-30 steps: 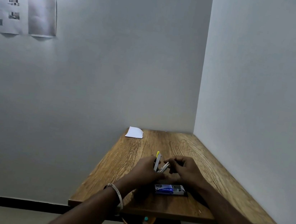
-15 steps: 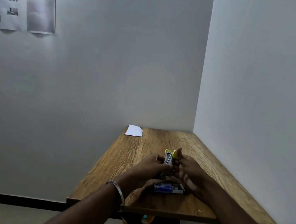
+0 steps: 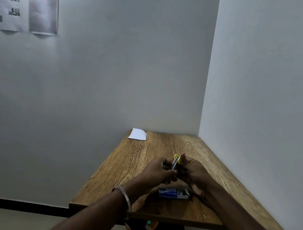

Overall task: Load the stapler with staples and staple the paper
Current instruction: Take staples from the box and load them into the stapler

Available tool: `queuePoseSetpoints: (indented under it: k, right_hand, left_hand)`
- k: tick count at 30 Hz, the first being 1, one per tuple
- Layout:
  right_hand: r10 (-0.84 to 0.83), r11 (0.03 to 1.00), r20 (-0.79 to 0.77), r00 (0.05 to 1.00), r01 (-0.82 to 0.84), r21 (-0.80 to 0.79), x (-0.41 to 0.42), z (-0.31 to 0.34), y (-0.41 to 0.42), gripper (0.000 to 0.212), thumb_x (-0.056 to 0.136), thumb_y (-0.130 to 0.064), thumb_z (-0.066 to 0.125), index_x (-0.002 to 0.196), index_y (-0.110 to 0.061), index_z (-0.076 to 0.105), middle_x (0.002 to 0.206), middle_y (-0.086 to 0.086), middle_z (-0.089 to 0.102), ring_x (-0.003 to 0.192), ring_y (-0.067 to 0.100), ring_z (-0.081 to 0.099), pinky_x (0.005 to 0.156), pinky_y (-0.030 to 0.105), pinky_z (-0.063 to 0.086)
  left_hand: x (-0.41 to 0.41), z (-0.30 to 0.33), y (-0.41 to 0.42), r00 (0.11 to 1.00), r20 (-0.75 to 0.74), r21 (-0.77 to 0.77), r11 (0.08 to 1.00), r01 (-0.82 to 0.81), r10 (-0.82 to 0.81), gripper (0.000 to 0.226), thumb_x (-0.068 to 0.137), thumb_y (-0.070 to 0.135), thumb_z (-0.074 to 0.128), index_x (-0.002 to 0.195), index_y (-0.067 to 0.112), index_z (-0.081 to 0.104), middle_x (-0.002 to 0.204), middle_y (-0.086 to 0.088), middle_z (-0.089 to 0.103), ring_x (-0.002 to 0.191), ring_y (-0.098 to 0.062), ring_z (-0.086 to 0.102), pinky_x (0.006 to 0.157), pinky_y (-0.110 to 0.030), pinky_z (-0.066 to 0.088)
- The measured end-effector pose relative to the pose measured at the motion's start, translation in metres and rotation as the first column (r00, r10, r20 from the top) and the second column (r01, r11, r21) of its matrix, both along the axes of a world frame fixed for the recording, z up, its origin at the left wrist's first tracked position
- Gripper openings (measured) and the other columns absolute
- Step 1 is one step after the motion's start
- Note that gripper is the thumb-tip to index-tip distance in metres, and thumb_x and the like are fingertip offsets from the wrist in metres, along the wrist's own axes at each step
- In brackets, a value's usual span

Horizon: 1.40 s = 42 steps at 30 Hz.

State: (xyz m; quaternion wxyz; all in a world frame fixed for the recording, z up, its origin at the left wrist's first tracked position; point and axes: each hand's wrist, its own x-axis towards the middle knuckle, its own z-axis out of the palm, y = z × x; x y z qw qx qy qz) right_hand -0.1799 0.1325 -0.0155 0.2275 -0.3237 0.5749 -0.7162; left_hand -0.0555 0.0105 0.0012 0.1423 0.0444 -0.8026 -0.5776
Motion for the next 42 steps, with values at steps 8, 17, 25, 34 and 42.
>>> queuePoseSetpoints:
  k: [8,17,25,34,42]
  right_hand:
    - [0.086,0.994,0.056,0.995,-0.082,-0.079,0.004,0.005,0.003,0.063,0.089,-0.050,0.055,0.117,0.006,0.064,0.108,0.023,0.073,0.100,0.035,0.072,0.080,0.038,0.061]
    - [-0.213,0.954,-0.432,0.876,0.282,0.102,0.010,0.004,0.005,0.058,0.080,-0.055,0.062,0.119,-0.012,0.067,0.093,0.000,0.073,0.069,0.005,0.064,0.056,0.019,0.050]
    - [-0.068,0.826,-0.821,0.567,0.494,0.272,0.007,-0.005,0.005,0.063,0.084,-0.038,0.077,0.139,-0.015,0.056,0.113,0.000,0.058,0.102,0.010,0.057,0.081,0.017,0.046]
    - [-0.010,0.798,-0.790,0.613,0.481,0.363,0.009,-0.006,0.006,0.063,0.074,-0.037,0.085,0.130,-0.018,0.065,0.125,0.000,0.068,0.107,0.006,0.062,0.085,0.014,0.046]
    - [-0.018,0.802,-0.779,0.627,0.475,0.364,0.011,-0.005,0.007,0.059,0.076,-0.035,0.084,0.130,-0.019,0.065,0.126,-0.001,0.069,0.110,0.007,0.064,0.091,0.020,0.050]
  left_hand:
    - [0.003,0.001,-0.002,0.997,-0.072,0.043,0.999,0.023,-0.020,0.017,0.093,0.020,0.064,0.106,0.023,0.055,0.103,-0.004,0.069,0.089,-0.011,0.069,0.070,-0.022,0.056]
    - [0.014,-0.010,-0.049,0.962,-0.107,-0.572,0.775,-0.268,0.253,0.027,0.093,0.035,0.062,0.116,0.020,0.063,0.117,0.003,0.066,0.101,-0.005,0.059,0.085,-0.023,0.052]
    - [0.029,-0.021,-0.067,0.971,0.042,-0.794,0.598,-0.110,0.235,0.040,0.094,0.044,0.058,0.125,0.020,0.061,0.125,0.001,0.063,0.111,-0.013,0.058,0.095,-0.034,0.051]
    - [0.027,-0.030,-0.072,0.970,0.050,-0.770,0.627,-0.114,0.238,0.041,0.094,0.049,0.054,0.128,0.025,0.057,0.127,0.005,0.061,0.110,-0.010,0.056,0.094,-0.032,0.050]
    - [0.027,-0.034,-0.074,0.966,0.015,-0.751,0.641,-0.159,0.257,0.040,0.091,0.051,0.056,0.124,0.028,0.060,0.125,0.007,0.061,0.108,-0.009,0.056,0.094,-0.034,0.051]
